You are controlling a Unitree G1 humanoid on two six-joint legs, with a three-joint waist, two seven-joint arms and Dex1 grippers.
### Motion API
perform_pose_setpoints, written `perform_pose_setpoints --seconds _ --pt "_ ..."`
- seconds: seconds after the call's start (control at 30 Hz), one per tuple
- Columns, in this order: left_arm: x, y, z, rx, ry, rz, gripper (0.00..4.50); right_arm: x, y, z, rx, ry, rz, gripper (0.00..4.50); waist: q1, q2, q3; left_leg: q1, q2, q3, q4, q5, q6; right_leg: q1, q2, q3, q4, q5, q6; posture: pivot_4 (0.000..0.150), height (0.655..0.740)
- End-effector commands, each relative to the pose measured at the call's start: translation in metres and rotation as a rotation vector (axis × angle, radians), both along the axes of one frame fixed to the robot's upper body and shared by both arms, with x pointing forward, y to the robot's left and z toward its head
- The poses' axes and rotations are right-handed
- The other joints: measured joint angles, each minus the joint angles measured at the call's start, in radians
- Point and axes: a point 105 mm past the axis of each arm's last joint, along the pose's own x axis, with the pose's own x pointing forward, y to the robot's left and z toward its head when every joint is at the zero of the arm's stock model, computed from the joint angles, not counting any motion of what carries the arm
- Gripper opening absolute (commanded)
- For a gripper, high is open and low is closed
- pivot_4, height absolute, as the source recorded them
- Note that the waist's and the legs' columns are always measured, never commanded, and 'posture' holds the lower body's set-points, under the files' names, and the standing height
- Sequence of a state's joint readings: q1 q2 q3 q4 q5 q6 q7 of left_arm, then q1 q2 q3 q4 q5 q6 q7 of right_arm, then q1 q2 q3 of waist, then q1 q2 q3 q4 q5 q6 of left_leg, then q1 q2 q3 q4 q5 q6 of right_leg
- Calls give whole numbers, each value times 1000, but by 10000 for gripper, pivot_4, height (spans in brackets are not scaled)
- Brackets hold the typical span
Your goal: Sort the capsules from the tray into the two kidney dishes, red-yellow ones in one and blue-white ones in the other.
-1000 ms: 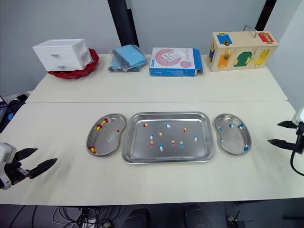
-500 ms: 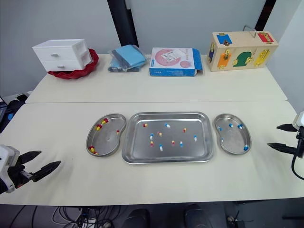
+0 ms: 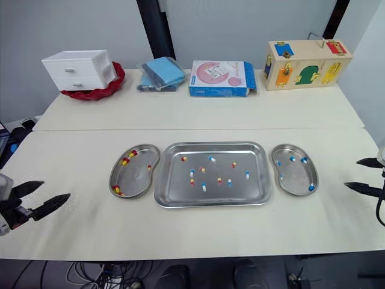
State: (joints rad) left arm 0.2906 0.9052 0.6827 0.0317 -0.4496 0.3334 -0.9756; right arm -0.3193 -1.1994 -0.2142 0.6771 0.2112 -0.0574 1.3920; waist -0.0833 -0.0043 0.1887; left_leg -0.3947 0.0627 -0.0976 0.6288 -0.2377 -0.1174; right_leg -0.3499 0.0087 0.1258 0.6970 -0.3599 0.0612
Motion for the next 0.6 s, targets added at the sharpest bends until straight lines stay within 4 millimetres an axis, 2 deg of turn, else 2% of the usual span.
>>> perform_pose_setpoints --seconds 0.03,0.17,0.27,0.43,0.6 --pt "-2 1 13 8 -50 20 44816 2 -6 19 6 -83 -36 45000 0 0 0 0 0 0 0 0 0 0 0 0 0 0 0 1500 7400" --pt "-7 -4 13 12 -57 18 44816 -7 5 15 -9 -75 48 45000 0 0 0 1 0 -1 1 0 0 1 0 0 1 0 0 1500 7400" --pt "-9 -7 17 21 -52 4 44816 -8 24 25 27 -127 111 45000 0 0 0 1 0 -1 0 0 0 1 0 0 1 0 0 1500 7400" --pt "-6 -8 30 51 -61 -25 44816 -28 85 17 95 -199 300 45000 4 -4 -2 1 1 -3 0 0 0 2 1 -2 1 0 0 1500 7400" --pt "-2 -15 38 59 -72 -62 44816 -45 135 4 194 -272 364 45000 11 -5 -2 0 0 -4 1 0 0 2 1 -2 1 0 0 1500 7400"
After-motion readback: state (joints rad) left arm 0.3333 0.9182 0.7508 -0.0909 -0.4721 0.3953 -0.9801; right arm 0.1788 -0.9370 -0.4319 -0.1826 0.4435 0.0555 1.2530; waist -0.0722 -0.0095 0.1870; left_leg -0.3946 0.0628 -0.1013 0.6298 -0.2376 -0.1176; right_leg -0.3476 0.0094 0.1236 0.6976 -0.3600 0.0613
